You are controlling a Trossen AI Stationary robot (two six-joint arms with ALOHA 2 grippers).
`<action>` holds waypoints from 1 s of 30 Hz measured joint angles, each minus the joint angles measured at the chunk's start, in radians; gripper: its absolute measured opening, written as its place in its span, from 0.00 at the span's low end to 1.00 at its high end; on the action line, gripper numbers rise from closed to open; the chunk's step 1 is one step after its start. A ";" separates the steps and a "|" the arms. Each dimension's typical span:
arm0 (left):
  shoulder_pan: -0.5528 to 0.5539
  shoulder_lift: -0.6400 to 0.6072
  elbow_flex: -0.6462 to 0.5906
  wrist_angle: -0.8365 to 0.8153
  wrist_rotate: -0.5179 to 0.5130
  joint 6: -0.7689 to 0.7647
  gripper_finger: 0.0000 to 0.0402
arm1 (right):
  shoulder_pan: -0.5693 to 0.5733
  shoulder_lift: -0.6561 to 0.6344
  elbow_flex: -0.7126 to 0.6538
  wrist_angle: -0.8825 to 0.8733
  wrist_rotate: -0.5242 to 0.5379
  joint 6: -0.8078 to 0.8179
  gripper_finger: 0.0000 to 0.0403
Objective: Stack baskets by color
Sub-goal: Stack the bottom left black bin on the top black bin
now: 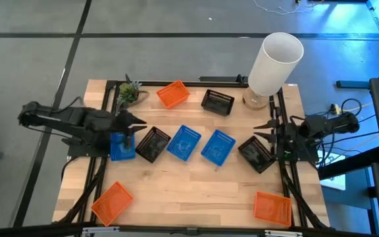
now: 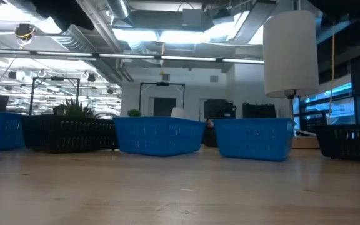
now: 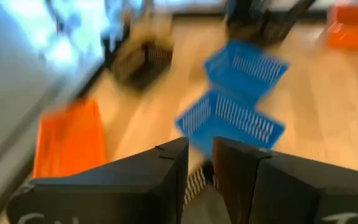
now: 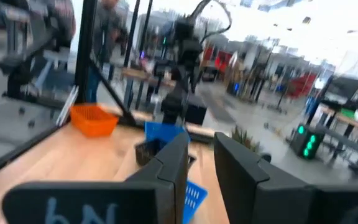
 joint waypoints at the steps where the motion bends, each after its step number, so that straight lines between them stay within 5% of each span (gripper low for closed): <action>1: 0.000 0.050 0.044 -0.059 0.000 -0.070 0.16 | 0.000 0.037 0.039 -0.031 0.011 0.016 0.19; 6: 0.001 0.226 0.223 -0.370 0.051 -0.478 0.16 | 0.000 0.228 0.241 -0.212 0.108 0.179 0.19; 10: 0.000 0.284 0.257 -0.396 0.225 -0.621 0.16 | 0.000 0.344 0.382 -0.364 0.113 0.263 0.19; 17: 0.000 0.331 0.257 -0.331 0.464 -0.631 0.16 | 0.000 0.446 0.533 -0.529 0.113 0.314 0.19; 24: -0.006 0.351 0.256 -0.352 0.483 -0.669 0.16 | 0.000 0.462 0.547 -0.544 0.112 0.313 0.19; 30: -0.006 0.375 0.257 -0.330 0.502 -0.716 0.04 | 0.000 0.462 0.547 -0.542 0.112 0.313 0.19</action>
